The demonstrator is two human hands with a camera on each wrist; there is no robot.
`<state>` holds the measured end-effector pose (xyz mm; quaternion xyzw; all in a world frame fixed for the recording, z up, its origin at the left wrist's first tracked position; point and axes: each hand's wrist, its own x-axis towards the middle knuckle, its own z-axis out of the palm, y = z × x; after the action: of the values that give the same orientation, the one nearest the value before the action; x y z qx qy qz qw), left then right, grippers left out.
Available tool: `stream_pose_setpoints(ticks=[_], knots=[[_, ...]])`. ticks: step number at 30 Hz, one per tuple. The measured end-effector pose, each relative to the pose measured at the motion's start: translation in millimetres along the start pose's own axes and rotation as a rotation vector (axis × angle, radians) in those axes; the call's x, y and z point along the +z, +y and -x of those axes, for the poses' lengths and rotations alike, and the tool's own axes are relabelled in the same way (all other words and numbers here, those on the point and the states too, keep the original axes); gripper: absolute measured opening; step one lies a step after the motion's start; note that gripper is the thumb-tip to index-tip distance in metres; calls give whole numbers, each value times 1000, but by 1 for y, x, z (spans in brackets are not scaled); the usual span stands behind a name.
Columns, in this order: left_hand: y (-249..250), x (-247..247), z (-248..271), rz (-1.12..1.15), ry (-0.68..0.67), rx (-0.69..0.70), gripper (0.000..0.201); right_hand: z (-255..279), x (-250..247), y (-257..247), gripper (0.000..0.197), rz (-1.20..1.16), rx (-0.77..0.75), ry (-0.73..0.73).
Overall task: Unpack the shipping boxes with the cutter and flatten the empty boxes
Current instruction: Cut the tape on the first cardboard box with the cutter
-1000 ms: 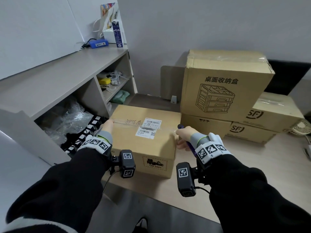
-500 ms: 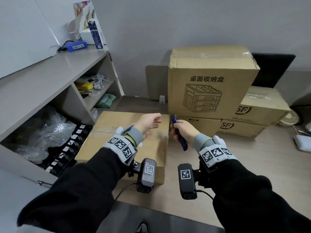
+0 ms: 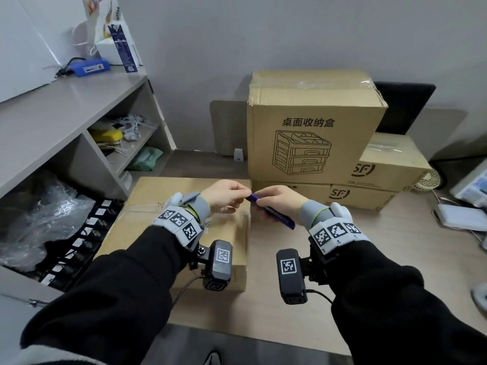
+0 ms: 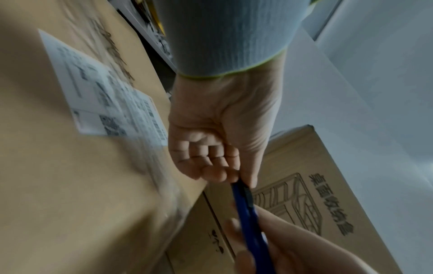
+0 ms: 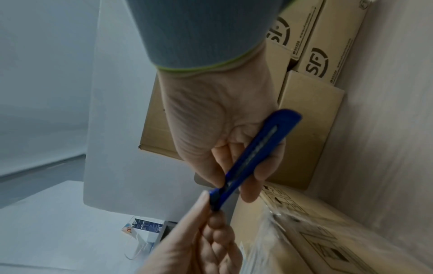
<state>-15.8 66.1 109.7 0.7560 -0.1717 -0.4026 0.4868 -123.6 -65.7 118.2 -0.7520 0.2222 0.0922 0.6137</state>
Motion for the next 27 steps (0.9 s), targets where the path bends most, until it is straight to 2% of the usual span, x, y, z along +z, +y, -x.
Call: stream_pose_setpoints(ticks=[2, 4, 8, 10, 13, 18, 20, 22, 24, 25, 27], knots=[[-4, -10, 0, 49, 33, 6, 13, -1, -7, -4, 16, -71, -10, 79], [-10, -21, 0, 148, 109, -10, 18, -2, -13, -8, 14, -238, -41, 128], [-17, -28, 2, 252, 165, -12, 23, -3, -10, -13, 24, -547, -215, 139], [-16, -23, 6, 256, 163, 0, 22, -6, -3, -16, 18, -566, -263, 143], [-12, -14, 9, 212, 128, 32, 21, -14, 9, -17, 13, -421, -225, 113], [-14, -8, 12, 59, 61, 71, 20, -20, 18, -17, 14, -326, -129, 162], [-19, -11, 7, -16, 103, 127, 16, -20, 14, -13, 20, -291, -106, 208], [-25, -16, -1, -191, 220, 140, 8, -18, 10, -9, 30, -298, -85, 259], [-34, -21, -8, -564, 367, 71, 20, -15, 6, -5, 35, -331, -38, 268], [-37, -23, -10, -686, 413, 46, 32, -12, 6, -5, 35, -315, 7, 258], [-38, -23, -14, -775, 383, -7, 53, -10, 5, 0, 32, -255, 103, 258]])
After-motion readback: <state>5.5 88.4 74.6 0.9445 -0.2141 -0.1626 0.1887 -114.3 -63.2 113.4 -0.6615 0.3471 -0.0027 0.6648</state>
